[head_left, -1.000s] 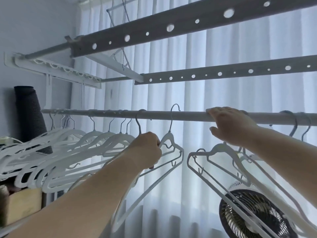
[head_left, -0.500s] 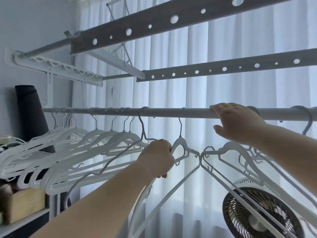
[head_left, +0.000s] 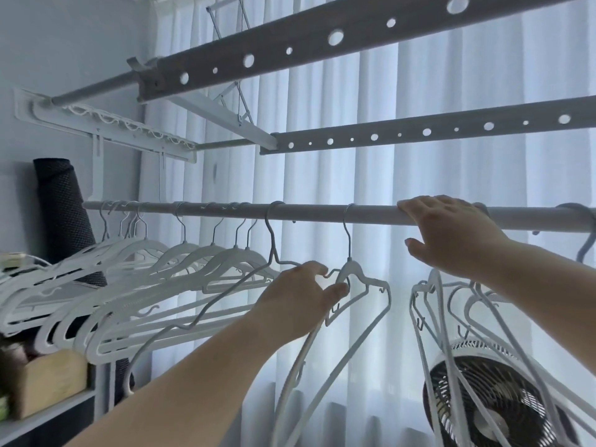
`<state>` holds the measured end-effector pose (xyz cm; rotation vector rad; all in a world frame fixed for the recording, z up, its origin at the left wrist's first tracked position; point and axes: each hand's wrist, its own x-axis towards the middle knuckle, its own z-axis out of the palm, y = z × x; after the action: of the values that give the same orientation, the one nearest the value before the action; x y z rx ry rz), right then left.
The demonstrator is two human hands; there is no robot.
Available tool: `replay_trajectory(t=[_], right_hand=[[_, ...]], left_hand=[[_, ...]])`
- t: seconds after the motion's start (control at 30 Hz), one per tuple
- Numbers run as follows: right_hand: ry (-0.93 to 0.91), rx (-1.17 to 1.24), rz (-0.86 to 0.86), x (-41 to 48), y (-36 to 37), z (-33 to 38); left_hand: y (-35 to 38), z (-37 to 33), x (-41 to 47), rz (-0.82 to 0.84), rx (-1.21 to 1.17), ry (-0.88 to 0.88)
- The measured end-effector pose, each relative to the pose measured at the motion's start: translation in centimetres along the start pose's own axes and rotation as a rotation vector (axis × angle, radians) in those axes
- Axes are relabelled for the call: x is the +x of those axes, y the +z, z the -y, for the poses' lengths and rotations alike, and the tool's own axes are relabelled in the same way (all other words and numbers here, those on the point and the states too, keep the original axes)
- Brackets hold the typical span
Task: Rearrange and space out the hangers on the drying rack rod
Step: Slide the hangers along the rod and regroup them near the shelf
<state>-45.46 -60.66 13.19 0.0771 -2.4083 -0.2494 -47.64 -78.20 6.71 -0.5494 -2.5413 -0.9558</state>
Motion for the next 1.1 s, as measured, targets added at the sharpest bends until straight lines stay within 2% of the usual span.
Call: replay_trajectory(t=[0.3, 0.43, 0.57, 0.83, 1.1], right_hand=[[-0.015, 0.069, -0.05, -0.1, 0.4, 0.2], [-0.051, 0.082, -0.154, 0.7, 0.2, 1.4], [-0.105, 0.059, -0.177, 1.8, 0.1, 3.7], [-0.193, 0.128, -0.1, 6.4, -0.1, 12.9], [-0.069, 0.045, -0.007, 9.8, 2.9, 19.9]], left_hand=[[-1.4, 2.9, -0.9, -0.243, 0.004, 0.008], [-3.7, 4.5, -1.9, -0.386, 0.026, 0.034], [-6.7, 6.7, -2.7, -0.463, 0.068, 0.027], [-11.7, 14.5, -3.3, -0.4, 0.227, -0.102], [-13.3, 21.1, -2.9, -0.204, 0.199, -0.083]])
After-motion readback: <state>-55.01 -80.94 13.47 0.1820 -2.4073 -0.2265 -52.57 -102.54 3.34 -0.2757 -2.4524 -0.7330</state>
